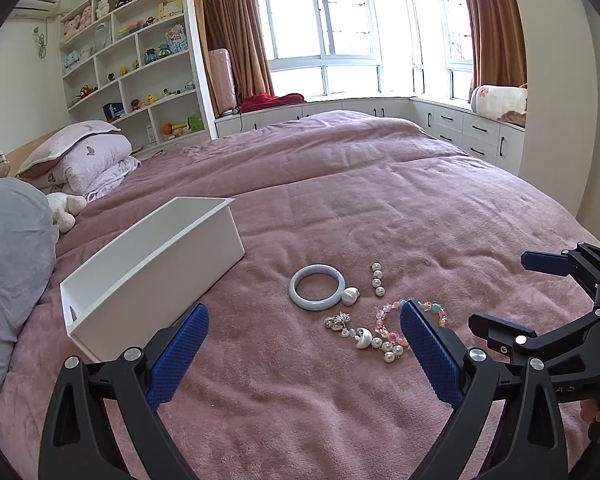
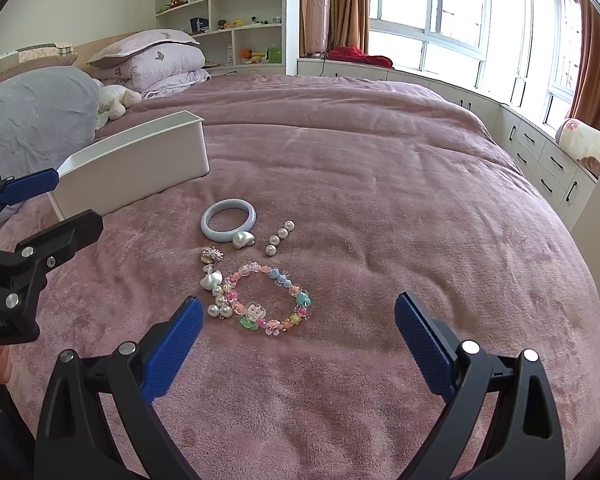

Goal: Organize jewelry

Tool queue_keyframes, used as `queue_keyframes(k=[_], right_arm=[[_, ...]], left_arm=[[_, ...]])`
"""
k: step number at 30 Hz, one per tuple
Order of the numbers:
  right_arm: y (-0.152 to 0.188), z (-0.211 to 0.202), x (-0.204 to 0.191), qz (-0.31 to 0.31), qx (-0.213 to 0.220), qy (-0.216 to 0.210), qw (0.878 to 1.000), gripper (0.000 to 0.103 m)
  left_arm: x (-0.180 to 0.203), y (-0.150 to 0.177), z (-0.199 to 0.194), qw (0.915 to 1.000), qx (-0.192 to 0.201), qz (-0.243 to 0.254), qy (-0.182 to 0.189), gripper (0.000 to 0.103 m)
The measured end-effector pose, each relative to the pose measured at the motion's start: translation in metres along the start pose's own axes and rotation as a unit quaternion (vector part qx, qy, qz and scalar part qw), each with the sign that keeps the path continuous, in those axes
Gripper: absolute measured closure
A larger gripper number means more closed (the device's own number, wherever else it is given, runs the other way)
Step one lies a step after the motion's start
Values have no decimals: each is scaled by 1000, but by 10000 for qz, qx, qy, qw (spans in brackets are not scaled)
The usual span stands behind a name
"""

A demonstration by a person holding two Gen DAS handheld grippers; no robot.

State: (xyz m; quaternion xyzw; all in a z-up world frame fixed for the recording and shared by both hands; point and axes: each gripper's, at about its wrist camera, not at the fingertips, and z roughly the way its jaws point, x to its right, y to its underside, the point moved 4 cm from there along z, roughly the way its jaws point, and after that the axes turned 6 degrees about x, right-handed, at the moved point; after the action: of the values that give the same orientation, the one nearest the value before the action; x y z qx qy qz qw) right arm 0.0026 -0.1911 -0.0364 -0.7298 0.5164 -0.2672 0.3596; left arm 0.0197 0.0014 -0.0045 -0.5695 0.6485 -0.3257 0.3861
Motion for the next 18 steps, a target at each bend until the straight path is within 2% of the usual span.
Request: queue_keyframes(k=[9,15,18], right_arm=[[2,6,0,-24,-78,-2,10000,8],[8,18,3,65,-281,-93,9995,14],[11,27,5,92,-404,-141,9990,20]], left_arm=[[2,-3,4,10000,-33,12,50,5],[0,3,13,9999,-93,-19,132,5],[-2,4,20,9998,-104,86,172,5]])
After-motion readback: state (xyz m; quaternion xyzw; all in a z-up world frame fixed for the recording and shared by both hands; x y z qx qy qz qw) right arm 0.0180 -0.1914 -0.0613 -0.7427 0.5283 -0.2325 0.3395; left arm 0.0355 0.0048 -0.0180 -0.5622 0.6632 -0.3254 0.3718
